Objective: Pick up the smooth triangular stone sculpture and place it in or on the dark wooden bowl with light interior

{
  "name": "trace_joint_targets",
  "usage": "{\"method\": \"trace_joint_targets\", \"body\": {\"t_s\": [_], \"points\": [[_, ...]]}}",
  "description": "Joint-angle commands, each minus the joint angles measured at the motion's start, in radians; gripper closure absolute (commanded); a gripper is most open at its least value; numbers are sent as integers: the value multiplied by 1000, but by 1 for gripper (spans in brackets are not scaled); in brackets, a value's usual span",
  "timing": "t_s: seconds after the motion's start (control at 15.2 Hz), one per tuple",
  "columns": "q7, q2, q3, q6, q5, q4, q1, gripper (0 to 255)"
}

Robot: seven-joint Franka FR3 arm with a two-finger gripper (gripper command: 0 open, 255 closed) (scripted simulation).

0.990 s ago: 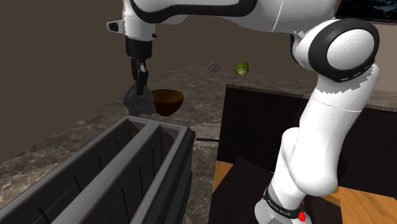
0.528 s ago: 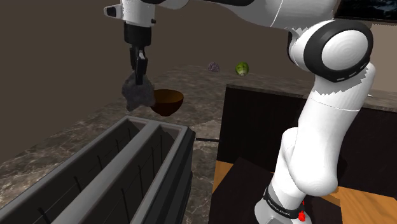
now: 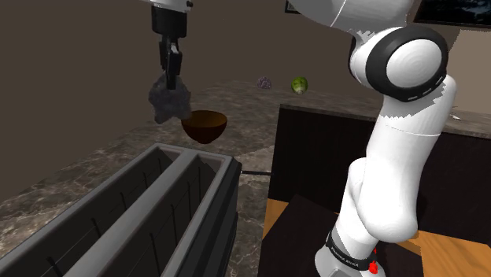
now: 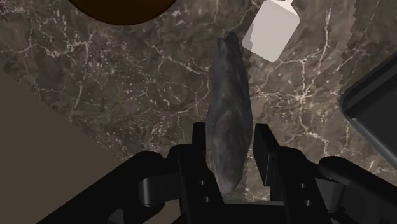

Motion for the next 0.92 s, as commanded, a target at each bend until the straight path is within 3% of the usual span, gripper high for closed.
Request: {"method": "trace_joint_targets", "body": {"t_s": [0.0, 0.46, 0.86], "points": [[-1, 18, 0, -37, -1, 55, 0, 255], [-143, 49, -65, -93, 20, 144, -81, 255], [-286, 136, -129, -172, 50, 307, -171, 255]]}}
